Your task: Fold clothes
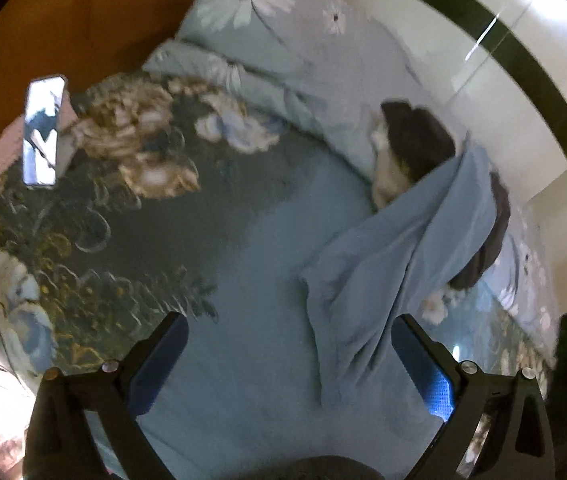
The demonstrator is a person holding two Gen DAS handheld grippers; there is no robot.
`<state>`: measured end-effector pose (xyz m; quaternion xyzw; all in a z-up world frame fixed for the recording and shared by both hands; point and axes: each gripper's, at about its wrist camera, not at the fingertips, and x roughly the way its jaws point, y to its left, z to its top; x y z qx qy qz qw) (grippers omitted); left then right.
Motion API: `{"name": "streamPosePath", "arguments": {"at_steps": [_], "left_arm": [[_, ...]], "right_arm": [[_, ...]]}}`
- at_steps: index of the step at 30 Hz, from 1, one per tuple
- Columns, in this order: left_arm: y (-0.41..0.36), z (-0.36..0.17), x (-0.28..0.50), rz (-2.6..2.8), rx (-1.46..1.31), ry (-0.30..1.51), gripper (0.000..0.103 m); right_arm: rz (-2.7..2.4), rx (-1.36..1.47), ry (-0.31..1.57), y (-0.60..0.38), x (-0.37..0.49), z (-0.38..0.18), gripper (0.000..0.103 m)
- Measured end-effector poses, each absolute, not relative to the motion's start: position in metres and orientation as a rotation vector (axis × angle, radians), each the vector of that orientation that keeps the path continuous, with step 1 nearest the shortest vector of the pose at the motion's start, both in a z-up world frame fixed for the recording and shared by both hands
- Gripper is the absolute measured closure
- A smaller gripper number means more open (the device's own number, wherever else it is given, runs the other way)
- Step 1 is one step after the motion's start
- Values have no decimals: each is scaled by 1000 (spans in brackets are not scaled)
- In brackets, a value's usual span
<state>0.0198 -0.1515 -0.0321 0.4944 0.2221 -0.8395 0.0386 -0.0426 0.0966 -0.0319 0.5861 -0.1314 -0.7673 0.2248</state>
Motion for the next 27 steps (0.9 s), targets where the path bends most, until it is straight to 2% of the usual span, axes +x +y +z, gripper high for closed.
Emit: {"name": "streamPosePath", "arguments": {"at_steps": [8, 11, 12, 16, 26, 27], "left_arm": [[-122, -102, -13, -2441, 1735, 707, 0], [-114, -126, -23, -2381, 1770, 734, 1], [-111, -133, -26, -2366, 1789, 733, 1], [-99, -155, -39, -2315, 1864, 739, 1], [-71, -172, -52, -2290, 1979, 753, 7], [-71, -171, -52, -2291, 1980, 753, 9]], "right_arm": [[-2375, 1655, -576, 196, -133, -34, 74], [-2432, 1638, -637, 215, -169, -34, 64], [-2452, 1630, -646, 219, -181, -34, 57], [-2535, 1609, -679, 236, -228, -38, 52], [-2527, 1659, -750, 248, -277, -62, 52], [-2523, 1651, -763, 249, -276, -60, 62]]}}
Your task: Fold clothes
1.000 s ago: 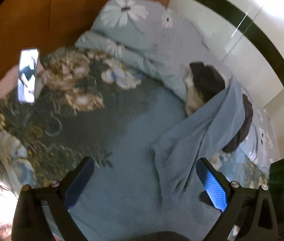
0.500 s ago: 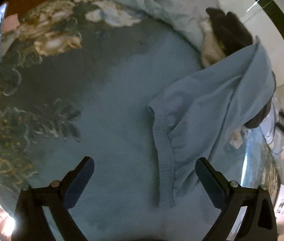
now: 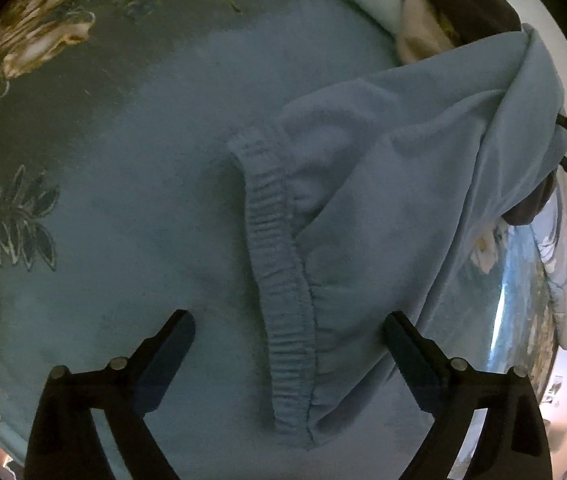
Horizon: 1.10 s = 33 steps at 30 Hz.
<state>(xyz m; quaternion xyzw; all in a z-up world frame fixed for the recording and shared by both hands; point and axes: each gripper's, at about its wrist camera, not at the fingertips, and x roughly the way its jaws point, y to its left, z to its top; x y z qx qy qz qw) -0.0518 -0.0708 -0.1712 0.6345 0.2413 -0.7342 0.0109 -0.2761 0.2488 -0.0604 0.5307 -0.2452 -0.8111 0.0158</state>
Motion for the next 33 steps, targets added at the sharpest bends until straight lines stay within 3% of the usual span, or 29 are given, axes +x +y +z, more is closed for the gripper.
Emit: {"name": "streamPosePath", "arguments": {"at_steps": [1, 3, 8, 11, 17, 23, 28, 33], "left_arm": [[-71, -170, -51, -2293, 1976, 755, 10], [-70, -168, -50, -2293, 1973, 759, 24], [-68, -163, -46, -2300, 1978, 841, 63], [-65, -153, -42, -2320, 1956, 824, 70], [-80, -106, -33, -2406, 1805, 805, 75], [-103, -82, -21, -2489, 1665, 785, 75], [-111, -64, -13, -2535, 1593, 665, 75], [-143, -67, -11, -2470, 1534, 614, 75]], "right_arm": [[-2519, 1643, -776, 249, -275, -59, 83], [-2514, 1631, -788, 251, -271, -54, 94], [-2517, 1578, -757, 254, -248, -29, 96], [-2525, 1546, -714, 265, -223, -10, 97], [-2576, 1478, -846, 307, -135, 12, 97], [-2481, 1521, -1109, 338, -13, -19, 97], [-2327, 1667, -1133, 304, 45, -60, 97], [-2201, 1681, -1067, 262, 52, -72, 97]]}}
